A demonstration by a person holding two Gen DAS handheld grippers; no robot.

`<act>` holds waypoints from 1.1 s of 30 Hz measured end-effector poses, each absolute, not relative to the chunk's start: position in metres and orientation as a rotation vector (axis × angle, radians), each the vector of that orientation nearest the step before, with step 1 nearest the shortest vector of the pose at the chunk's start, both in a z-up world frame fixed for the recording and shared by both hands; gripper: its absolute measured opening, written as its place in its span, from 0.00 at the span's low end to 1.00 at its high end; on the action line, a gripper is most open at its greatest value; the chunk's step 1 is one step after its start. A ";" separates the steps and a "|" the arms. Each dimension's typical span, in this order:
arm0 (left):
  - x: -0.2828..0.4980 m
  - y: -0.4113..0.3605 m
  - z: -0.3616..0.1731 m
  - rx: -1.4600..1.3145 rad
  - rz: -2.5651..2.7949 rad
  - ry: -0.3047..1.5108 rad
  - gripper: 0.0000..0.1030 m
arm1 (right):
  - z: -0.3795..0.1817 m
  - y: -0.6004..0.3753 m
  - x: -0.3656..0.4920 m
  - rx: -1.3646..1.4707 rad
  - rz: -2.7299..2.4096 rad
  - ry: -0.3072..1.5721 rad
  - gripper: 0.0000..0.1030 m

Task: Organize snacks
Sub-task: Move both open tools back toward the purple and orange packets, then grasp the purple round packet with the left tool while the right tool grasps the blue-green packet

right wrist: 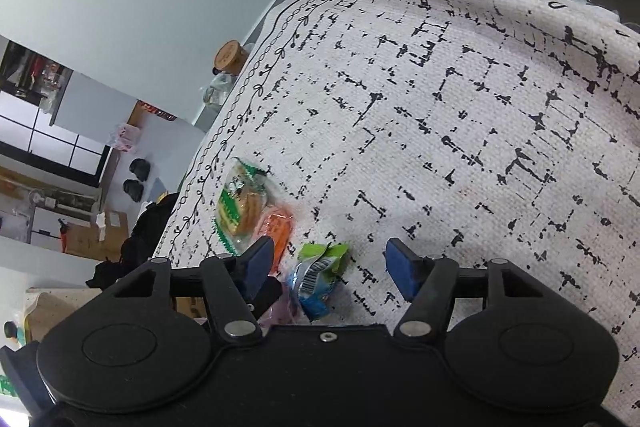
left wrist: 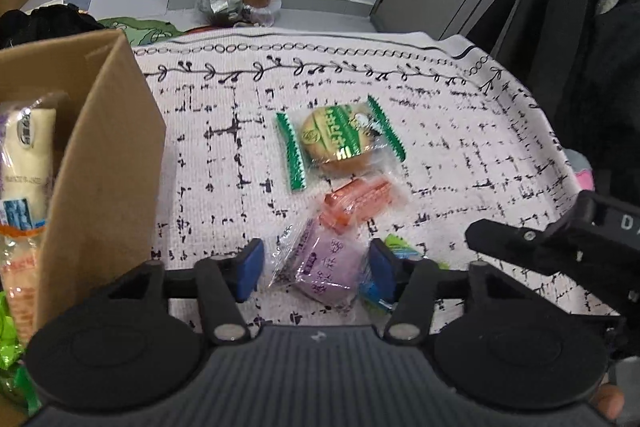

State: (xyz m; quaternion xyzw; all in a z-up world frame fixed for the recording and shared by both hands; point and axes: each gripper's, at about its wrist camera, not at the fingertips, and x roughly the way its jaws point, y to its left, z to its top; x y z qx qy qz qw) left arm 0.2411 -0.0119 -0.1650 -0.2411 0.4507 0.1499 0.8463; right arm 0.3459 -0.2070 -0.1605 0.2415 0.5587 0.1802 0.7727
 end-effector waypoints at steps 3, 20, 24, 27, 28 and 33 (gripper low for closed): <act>0.243 -0.013 -0.172 -0.514 0.308 0.962 0.62 | -0.163 -0.206 0.346 0.521 0.388 1.218 0.60; 0.225 -0.003 -0.162 -0.543 0.347 0.923 0.31 | -0.174 -0.192 0.345 0.484 0.417 1.249 0.57; 0.220 -0.001 -0.155 -0.545 0.351 0.909 0.31 | -0.175 -0.184 0.344 0.460 0.430 1.247 0.55; 0.219 0.000 -0.152 -0.549 0.355 0.907 0.31 | -0.177 -0.177 0.342 0.440 0.437 1.243 0.55; 0.218 0.000 -0.151 -0.550 0.356 0.907 0.31 | -0.177 -0.174 0.342 0.433 0.437 1.241 0.53; 0.217 -0.002 -0.149 -0.546 0.365 0.917 0.31 | -0.181 -0.174 0.343 0.429 0.436 1.252 0.28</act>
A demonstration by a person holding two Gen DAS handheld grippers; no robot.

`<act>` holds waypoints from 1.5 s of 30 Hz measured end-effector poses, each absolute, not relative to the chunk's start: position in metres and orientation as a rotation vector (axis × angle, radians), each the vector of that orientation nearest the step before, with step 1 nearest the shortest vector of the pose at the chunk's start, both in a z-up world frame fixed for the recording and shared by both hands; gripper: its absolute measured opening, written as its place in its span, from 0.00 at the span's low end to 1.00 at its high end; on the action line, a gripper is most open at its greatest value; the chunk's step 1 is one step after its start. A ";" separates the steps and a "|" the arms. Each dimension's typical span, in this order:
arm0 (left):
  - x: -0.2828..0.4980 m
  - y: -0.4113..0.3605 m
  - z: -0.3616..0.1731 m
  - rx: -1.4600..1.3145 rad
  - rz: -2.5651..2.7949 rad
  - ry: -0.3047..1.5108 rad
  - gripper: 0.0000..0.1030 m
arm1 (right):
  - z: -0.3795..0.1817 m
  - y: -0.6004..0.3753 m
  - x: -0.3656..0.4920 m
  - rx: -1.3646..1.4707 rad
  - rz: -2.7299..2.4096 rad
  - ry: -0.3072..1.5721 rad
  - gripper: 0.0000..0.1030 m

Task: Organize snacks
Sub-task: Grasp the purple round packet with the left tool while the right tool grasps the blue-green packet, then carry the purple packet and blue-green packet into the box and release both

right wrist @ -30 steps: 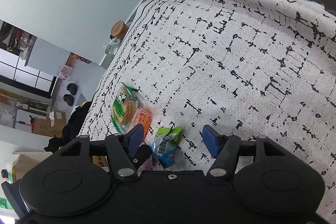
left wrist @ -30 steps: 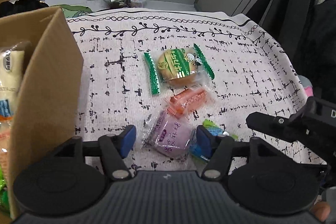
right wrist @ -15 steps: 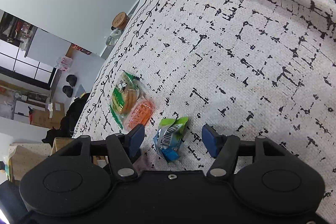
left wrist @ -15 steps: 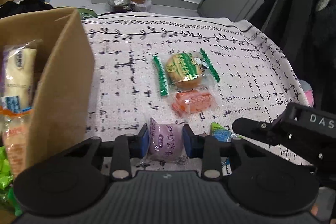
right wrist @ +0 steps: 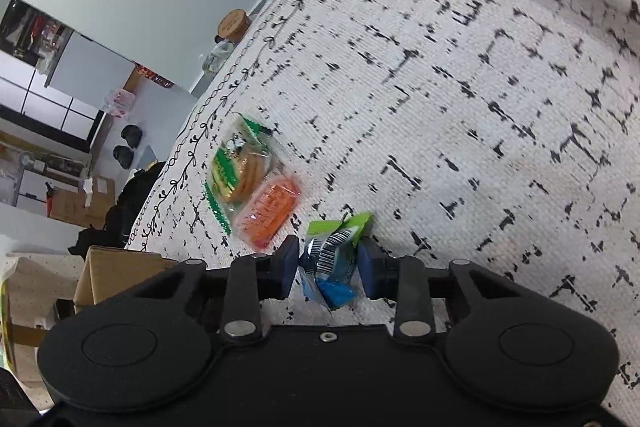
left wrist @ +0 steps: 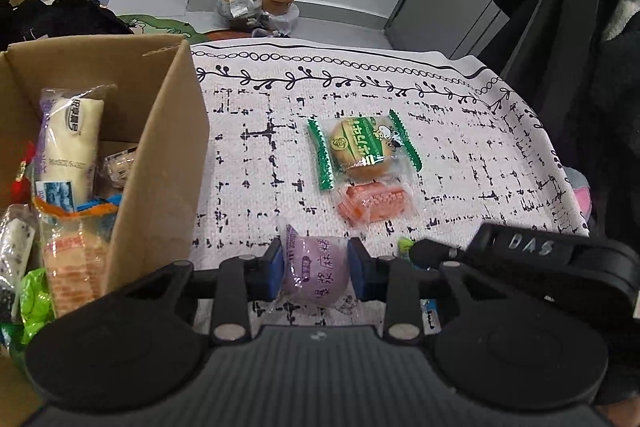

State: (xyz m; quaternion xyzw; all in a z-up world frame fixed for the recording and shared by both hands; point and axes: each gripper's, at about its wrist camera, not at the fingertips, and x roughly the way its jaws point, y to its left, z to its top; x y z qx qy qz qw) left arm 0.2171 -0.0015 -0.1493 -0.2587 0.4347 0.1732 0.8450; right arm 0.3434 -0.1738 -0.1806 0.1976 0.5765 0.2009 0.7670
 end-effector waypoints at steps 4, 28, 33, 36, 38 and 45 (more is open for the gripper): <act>0.217 -0.005 -0.143 -0.531 0.357 0.921 0.31 | -0.173 -0.176 0.343 0.414 0.452 1.241 0.25; 0.175 0.012 -0.078 -0.512 0.404 0.815 0.31 | -0.107 -0.167 0.301 0.411 0.608 1.028 0.24; 0.159 0.025 -0.067 -0.522 0.427 0.795 0.31 | -0.094 -0.161 0.288 0.413 0.626 0.988 0.24; 0.148 0.034 -0.060 -0.531 0.442 0.782 0.31 | -0.087 -0.155 0.280 0.404 0.642 0.968 0.24; 0.139 0.042 -0.057 -0.538 0.452 0.775 0.31 | -0.081 -0.151 0.274 0.397 0.658 0.950 0.24; 0.118 0.065 -0.050 -0.558 0.461 0.761 0.31 | -0.078 -0.133 0.248 0.398 0.690 0.938 0.24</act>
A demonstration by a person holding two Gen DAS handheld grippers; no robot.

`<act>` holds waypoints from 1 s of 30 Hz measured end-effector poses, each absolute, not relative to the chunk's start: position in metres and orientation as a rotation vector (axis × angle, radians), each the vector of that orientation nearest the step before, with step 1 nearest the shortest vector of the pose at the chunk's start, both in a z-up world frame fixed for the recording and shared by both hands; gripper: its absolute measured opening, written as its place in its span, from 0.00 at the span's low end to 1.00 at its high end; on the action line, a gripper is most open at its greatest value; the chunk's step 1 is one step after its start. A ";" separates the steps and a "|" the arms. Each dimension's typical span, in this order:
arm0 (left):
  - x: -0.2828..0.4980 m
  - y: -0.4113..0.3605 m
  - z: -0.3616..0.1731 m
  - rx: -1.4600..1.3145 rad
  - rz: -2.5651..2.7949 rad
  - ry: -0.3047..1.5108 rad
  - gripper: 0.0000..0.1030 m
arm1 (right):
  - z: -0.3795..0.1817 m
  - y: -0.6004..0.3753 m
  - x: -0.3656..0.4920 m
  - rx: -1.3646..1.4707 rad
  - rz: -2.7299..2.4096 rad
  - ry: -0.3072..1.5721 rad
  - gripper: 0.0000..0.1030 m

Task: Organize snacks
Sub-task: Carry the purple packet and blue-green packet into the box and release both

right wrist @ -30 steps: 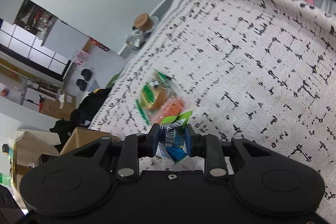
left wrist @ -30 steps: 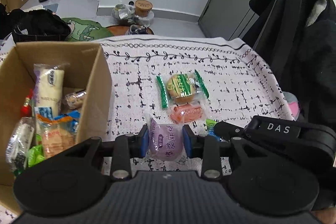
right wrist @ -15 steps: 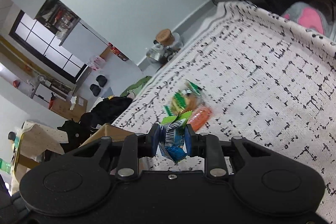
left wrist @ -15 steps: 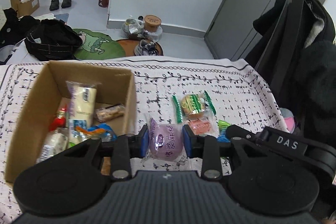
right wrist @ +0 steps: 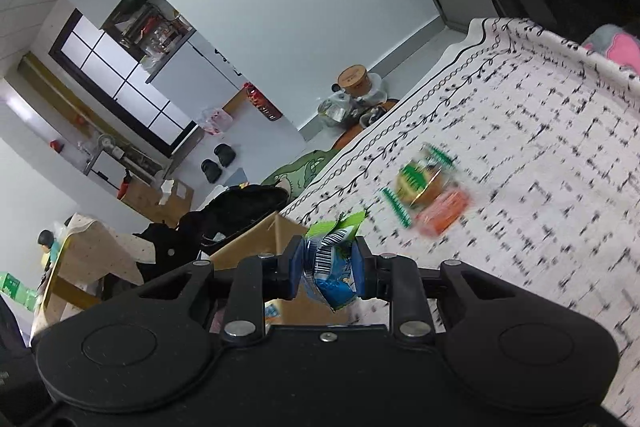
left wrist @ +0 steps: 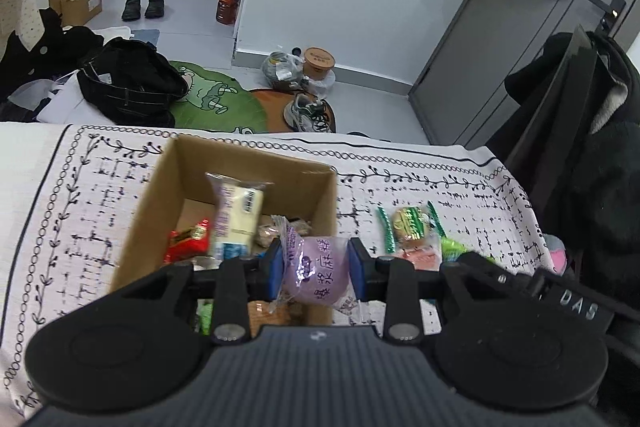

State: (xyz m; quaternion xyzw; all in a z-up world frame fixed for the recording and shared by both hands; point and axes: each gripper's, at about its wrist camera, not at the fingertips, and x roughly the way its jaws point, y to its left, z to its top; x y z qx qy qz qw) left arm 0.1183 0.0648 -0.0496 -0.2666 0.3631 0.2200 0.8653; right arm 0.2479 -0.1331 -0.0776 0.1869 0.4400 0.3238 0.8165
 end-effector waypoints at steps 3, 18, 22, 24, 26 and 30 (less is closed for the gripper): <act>0.109 0.079 -0.046 -0.549 0.457 0.752 0.31 | -0.078 -0.128 0.239 0.401 0.692 0.938 0.24; 0.079 0.136 -0.051 -0.633 0.489 0.717 0.32 | -0.076 -0.090 0.205 0.370 0.717 0.941 0.24; 0.081 0.139 -0.060 -0.673 0.463 0.710 0.32 | -0.079 -0.080 0.202 0.359 0.718 0.948 0.24; 0.082 0.141 -0.064 -0.691 0.461 0.697 0.34 | -0.080 -0.075 0.202 0.352 0.716 0.948 0.24; 0.082 0.144 -0.066 -0.705 0.462 0.686 0.35 | -0.082 -0.069 0.204 0.349 0.716 0.950 0.24; 0.083 0.150 -0.069 -0.722 0.463 0.672 0.36 | -0.082 -0.057 0.207 0.346 0.715 0.945 0.24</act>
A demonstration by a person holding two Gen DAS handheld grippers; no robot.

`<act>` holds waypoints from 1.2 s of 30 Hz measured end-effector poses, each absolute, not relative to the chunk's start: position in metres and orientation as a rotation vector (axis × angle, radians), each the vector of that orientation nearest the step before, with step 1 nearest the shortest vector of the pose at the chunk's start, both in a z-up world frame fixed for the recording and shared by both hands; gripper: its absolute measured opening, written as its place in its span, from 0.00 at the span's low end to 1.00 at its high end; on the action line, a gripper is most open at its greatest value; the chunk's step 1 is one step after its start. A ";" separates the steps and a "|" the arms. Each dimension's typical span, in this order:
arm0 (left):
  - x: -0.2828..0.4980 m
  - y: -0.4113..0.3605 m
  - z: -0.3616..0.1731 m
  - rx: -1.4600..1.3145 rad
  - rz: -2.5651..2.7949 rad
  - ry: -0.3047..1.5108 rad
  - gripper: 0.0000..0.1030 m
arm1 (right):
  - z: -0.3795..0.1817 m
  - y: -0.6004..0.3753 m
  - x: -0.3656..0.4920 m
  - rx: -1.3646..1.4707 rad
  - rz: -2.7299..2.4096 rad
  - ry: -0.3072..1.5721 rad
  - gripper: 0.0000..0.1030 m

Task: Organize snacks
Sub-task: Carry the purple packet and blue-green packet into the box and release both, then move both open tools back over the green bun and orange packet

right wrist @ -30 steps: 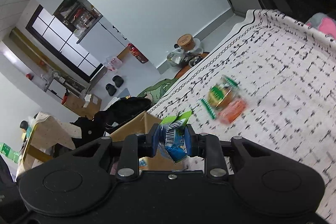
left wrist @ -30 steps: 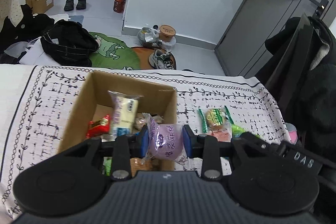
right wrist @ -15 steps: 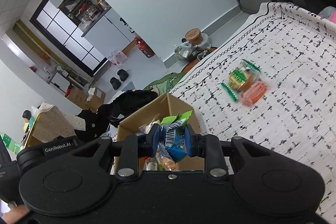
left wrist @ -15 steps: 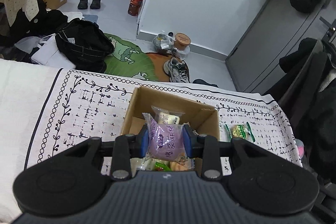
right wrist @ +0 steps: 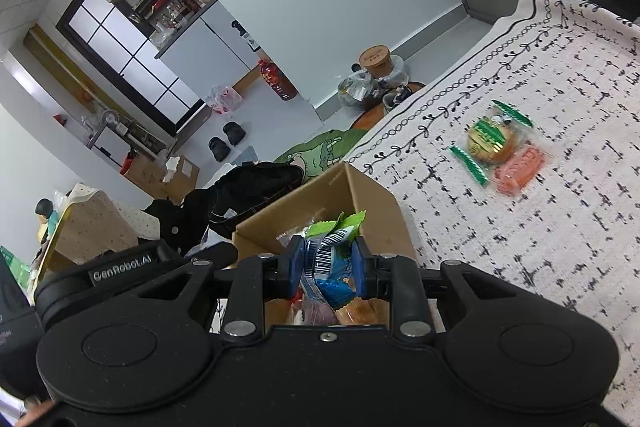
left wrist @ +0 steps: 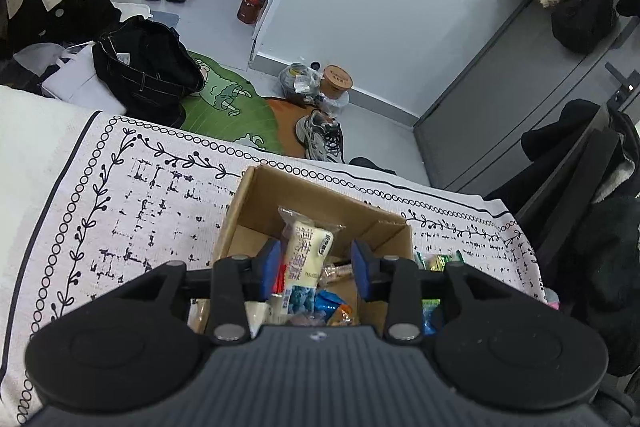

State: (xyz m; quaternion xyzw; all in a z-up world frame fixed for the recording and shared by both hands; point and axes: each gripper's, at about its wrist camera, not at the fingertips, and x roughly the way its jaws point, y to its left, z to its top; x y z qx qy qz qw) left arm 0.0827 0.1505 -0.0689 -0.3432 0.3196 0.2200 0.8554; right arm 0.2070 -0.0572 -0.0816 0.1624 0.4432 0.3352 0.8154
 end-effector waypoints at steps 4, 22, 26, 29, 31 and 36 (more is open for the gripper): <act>0.084 0.153 -0.069 -0.711 0.464 0.669 0.40 | -0.078 -0.045 0.212 0.346 0.714 0.929 0.25; 0.094 0.135 -0.062 -0.641 0.478 0.702 0.85 | -0.066 -0.074 0.222 0.304 0.670 0.886 0.57; 0.098 0.126 -0.060 -0.638 0.466 0.704 0.88 | -0.066 -0.087 0.228 0.279 0.669 0.891 0.60; 0.101 0.118 -0.057 -0.606 0.467 0.706 0.95 | -0.064 -0.098 0.231 0.264 0.668 0.881 0.63; 0.103 0.113 -0.055 -0.576 0.465 0.706 0.98 | -0.062 -0.104 0.234 0.259 0.670 0.874 0.65; 0.108 0.105 -0.052 -0.603 0.434 0.711 1.00 | -0.056 -0.118 0.242 0.239 0.672 0.856 0.73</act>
